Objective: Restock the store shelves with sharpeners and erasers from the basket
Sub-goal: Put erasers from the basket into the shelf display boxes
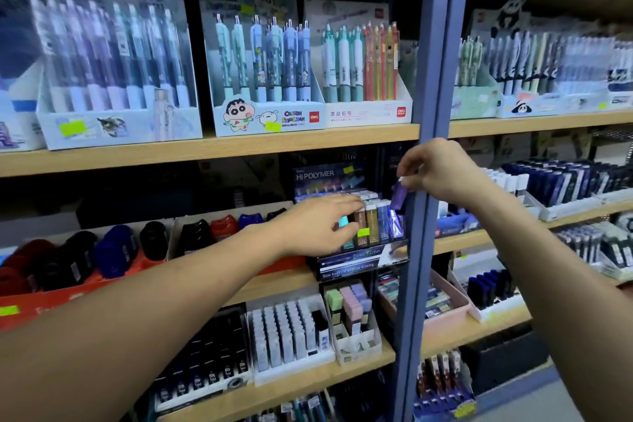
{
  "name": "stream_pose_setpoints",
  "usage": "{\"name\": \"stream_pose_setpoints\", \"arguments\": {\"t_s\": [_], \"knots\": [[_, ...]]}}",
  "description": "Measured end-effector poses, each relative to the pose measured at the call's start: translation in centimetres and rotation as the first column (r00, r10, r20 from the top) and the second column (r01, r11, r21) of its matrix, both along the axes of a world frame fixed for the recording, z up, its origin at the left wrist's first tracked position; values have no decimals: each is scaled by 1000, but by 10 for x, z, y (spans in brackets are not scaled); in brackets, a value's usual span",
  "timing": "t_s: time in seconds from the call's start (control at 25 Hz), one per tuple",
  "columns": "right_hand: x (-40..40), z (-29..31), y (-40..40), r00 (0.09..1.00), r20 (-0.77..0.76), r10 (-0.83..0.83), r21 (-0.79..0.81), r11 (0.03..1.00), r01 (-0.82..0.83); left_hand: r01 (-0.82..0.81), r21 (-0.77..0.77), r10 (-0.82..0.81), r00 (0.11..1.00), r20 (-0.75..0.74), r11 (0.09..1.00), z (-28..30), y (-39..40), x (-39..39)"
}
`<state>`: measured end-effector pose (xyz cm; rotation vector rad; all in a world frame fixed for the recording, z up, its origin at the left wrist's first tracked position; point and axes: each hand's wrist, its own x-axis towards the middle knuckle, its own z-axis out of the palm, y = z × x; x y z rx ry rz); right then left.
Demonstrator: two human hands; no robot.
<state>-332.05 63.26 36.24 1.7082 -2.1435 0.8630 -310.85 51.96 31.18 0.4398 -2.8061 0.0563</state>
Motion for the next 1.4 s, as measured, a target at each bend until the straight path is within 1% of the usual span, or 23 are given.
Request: {"name": "stream_pose_setpoints", "arguments": {"t_s": [0.08,0.2,0.32,0.44,0.48,0.64,0.72,0.8,0.88,0.96,1.08,1.16,1.2,1.28,1.4], "knots": [[-2,-7,-9,999,-51,-1,44,999,3,-27,20,26,999,33,999,-3,-1,-4],[-4,-8,-16,998,-65,13,90,996,-7,-33,35,32,999,26,999,-1,-3,-6],[1,-2,-20,994,-112,21,194,981,1,-38,39,37,999,15,999,2,-3,-7],[10,-8,-27,977,-214,8,313,948,60,-39,53,38,999,15,998,2,-1,-7],[11,-11,-29,969,-249,-2,329,940,87,-39,54,38,999,19,998,2,-1,-7],[13,-21,-30,949,-305,-83,260,951,167,-44,36,43,999,25,998,4,-1,-8],[14,-24,-28,934,-340,-107,257,945,202,-41,49,39,999,34,998,4,0,-8],[14,-26,-27,931,-349,-108,257,944,206,-39,83,39,999,-1,996,6,2,-5],[16,-24,-24,934,-337,-122,195,961,196,-35,110,45,995,-91,993,9,4,5],[29,-23,-21,955,-274,-110,119,982,148,-55,133,79,980,-182,990,9,5,21],[81,-29,-14,989,-144,-33,21,999,36,-123,173,173,934,-314,977,1,12,53],[128,-42,-9,996,-72,56,-21,998,-57,-174,199,239,896,-374,964,-11,21,81],[151,-53,-8,992,-49,113,-5,994,-113,-191,215,263,884,-387,958,-20,26,96],[194,-84,-12,976,-16,216,118,970,-213,-224,248,307,876,-372,942,-45,34,128],[243,-144,-25,965,30,262,317,913,-258,-325,373,431,867,-250,869,-97,43,176]]}}
